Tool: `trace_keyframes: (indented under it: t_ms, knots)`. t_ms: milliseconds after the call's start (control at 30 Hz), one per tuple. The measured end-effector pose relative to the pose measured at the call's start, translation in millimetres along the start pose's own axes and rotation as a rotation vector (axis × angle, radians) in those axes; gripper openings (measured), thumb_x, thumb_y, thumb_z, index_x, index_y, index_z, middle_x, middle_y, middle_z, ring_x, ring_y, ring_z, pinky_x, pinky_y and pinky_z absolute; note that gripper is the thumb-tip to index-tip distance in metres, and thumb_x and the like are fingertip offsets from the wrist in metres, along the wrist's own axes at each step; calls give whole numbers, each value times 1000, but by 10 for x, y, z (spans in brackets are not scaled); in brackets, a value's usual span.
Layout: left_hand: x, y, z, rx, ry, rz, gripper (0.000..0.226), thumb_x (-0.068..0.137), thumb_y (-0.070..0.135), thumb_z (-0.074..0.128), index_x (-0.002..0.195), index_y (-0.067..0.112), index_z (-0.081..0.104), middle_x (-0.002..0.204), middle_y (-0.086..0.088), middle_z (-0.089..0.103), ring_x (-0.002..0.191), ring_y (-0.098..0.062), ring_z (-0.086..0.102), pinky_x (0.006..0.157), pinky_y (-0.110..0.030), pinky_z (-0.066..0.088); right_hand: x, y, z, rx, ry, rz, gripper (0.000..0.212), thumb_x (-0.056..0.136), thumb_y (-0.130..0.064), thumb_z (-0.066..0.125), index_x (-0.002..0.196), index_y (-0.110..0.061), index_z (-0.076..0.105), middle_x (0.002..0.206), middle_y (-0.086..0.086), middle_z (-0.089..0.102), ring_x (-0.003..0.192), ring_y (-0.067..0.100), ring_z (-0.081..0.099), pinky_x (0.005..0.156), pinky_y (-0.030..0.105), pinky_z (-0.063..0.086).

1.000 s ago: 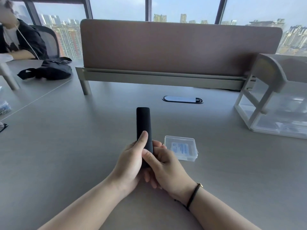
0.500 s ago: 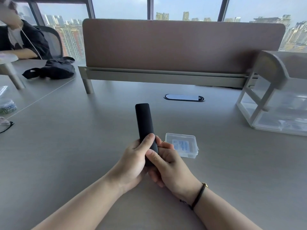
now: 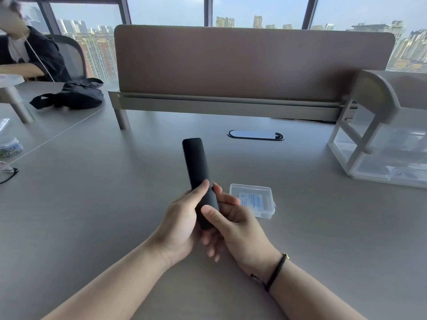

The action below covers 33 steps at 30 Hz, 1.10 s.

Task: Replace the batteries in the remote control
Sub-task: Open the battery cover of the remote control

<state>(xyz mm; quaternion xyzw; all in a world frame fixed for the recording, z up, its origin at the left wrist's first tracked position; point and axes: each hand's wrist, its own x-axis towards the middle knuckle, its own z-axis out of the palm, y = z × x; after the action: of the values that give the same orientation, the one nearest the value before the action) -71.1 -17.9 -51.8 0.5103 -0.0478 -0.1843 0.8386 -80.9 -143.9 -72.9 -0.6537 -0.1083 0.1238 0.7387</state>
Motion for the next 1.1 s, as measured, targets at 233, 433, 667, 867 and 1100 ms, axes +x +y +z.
trace_keyframes:
  t_ms: [233,433,667,867,1100]
  knots:
    - [133,-20,-175,101,203,227,31,96,39,49,101,9,57,92,-19,69,80,-31,65,76,-42,46,2,-11,4,73,162,-30,17,89,-5,69,106,-6,63,63,18,71,49,26,65,51,33,59]
    - [148,-13,-168,198,289,213,28,102,33,42,100,11,57,83,-11,70,72,-28,64,65,-37,51,-3,20,-50,-52,159,-62,26,85,-9,75,103,-2,58,64,16,70,52,28,64,56,44,58]
    - [211,21,-455,1055,546,347,25,98,44,43,85,23,50,68,3,60,66,-27,60,63,-41,48,-15,85,-38,-387,94,-112,26,81,-25,77,95,-23,56,61,8,67,49,28,63,53,51,56]
    - [242,90,-658,1580,629,390,24,98,39,43,105,17,50,100,-11,63,101,-38,56,77,-44,46,-18,73,-55,-397,52,-108,18,85,-24,74,95,-21,60,61,7,66,51,28,62,52,48,57]
    - [247,52,-679,1582,616,368,16,96,30,49,109,22,50,107,-10,55,110,-35,47,83,-43,42,-17,73,-91,-392,48,-106,16,87,-21,73,97,-19,60,64,11,68,53,26,61,52,42,56]
